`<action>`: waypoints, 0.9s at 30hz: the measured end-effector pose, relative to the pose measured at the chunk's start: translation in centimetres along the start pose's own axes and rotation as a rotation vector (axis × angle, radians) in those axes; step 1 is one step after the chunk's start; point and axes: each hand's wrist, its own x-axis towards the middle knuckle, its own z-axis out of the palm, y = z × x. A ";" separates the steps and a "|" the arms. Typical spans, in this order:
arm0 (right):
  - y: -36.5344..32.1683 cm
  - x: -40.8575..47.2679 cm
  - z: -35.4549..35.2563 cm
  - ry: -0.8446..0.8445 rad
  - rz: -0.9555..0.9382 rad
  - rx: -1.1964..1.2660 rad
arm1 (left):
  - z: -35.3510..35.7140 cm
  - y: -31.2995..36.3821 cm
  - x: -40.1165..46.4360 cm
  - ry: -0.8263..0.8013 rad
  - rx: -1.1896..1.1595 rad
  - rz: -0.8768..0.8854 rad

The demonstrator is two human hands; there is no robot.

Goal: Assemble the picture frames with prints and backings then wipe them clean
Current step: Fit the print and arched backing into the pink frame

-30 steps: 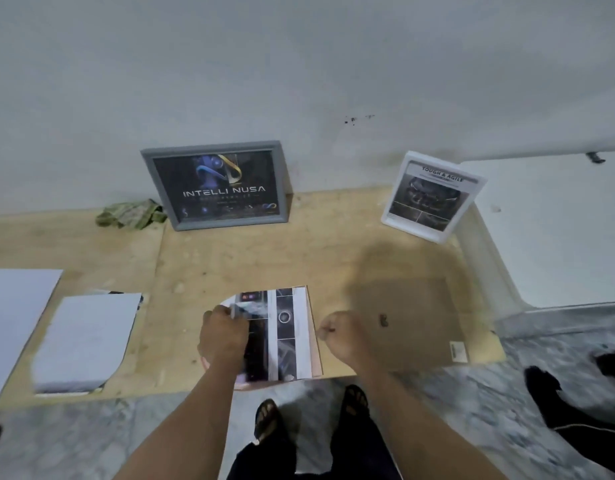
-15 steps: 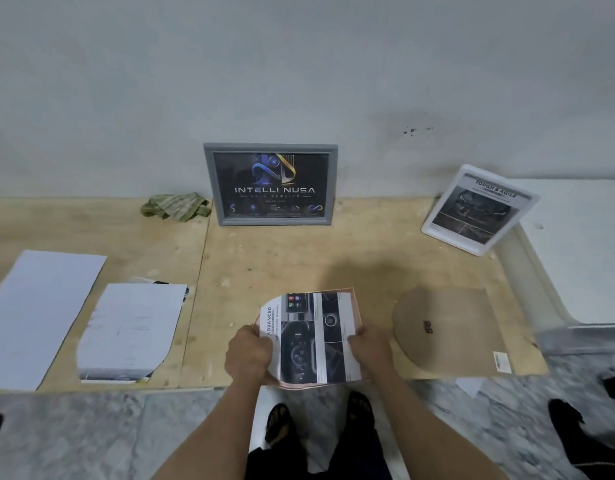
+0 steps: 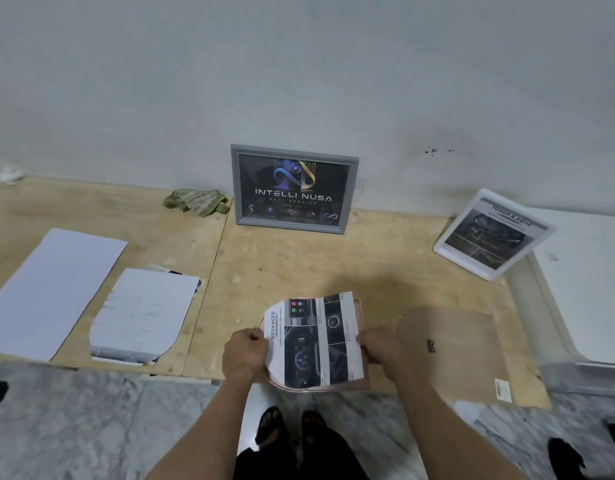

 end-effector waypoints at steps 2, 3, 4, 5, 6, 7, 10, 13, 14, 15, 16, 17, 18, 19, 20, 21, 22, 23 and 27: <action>-0.7 -0.3 -0.7 -0.030 -0.010 -0.010 | -0.4 -0.4 -0.4 0.010 -0.076 0.014; -0.9 -0.3 -0.9 -0.033 -0.021 -0.007 | -0.6 -0.7 -0.4 0.016 -0.120 0.009; -1.2 -0.3 -1.2 -0.034 -0.038 -0.008 | -0.8 -0.9 -0.4 0.014 -0.174 -0.002; -1.4 -0.3 -1.4 -0.034 -0.051 -0.011 | -1.0 -1.0 -0.4 0.004 -0.225 -0.010; -1.8 -0.4 -1.6 -0.040 -0.064 -0.024 | -1.1 -1.2 -0.3 -0.007 -0.281 -0.020; -2.2 -0.6 -1.6 -0.054 -0.078 -0.028 | -1.3 -1.4 -0.3 -0.015 -0.330 -0.028; -4.1 -1.3 -1.2 -0.095 -0.174 -0.047 | -2.4 -1.8 -0.5 0.007 -0.500 -0.074; -6.3 -1.7 0.1 -0.113 -0.319 -0.072 | -4.3 -2.5 -1.0 0.034 -0.699 -0.126; -7.2 -1.9 1.0 -0.130 -0.358 -0.085 | -5.2 -3.2 -1.0 0.053 -0.763 -0.145; -8.0 -2.2 1.9 -0.136 -0.391 -0.097 | -5.8 -3.6 -1.1 0.066 -0.809 -0.160; -9.0 -2.4 3.5 -0.149 -0.423 -0.124 | -6.9 -4.5 -1.1 0.098 -0.857 -0.175; -9.9 -2.7 4.8 -0.157 -0.440 -0.136 | -7.8 -5.1 -1.2 0.123 -0.884 -0.183; -10.8 -2.9 6.2 -0.169 -0.460 -0.144 | -8.6 -5.6 -1.1 0.144 -0.905 -0.195; -11.9 -3.1 8.2 -0.200 -0.476 -0.148 | -9.8 -6.7 -0.8 0.181 -0.927 -0.202; -12.7 -3.1 9.8 -0.219 -0.496 -0.157 | -10.8 -7.4 -0.6 0.199 -0.934 -0.210; -14.1 -3.2 12.3 -0.246 -0.523 -0.184 | -12.3 -8.6 -0.1 0.230 -0.947 -0.218; -14.9 -3.3 13.5 -0.249 -0.546 -0.207 | -13.1 -9.1 0.1 0.243 -0.948 -0.222; -16.5 -3.5 16.3 -0.265 -0.577 -0.242 | -14.9 -10.6 1.0 0.275 -0.963 -0.237; -21.2 -3.9 24.5 -0.278 -0.646 -0.327 | -20.2 -14.1 3.8 0.360 -1.015 -0.273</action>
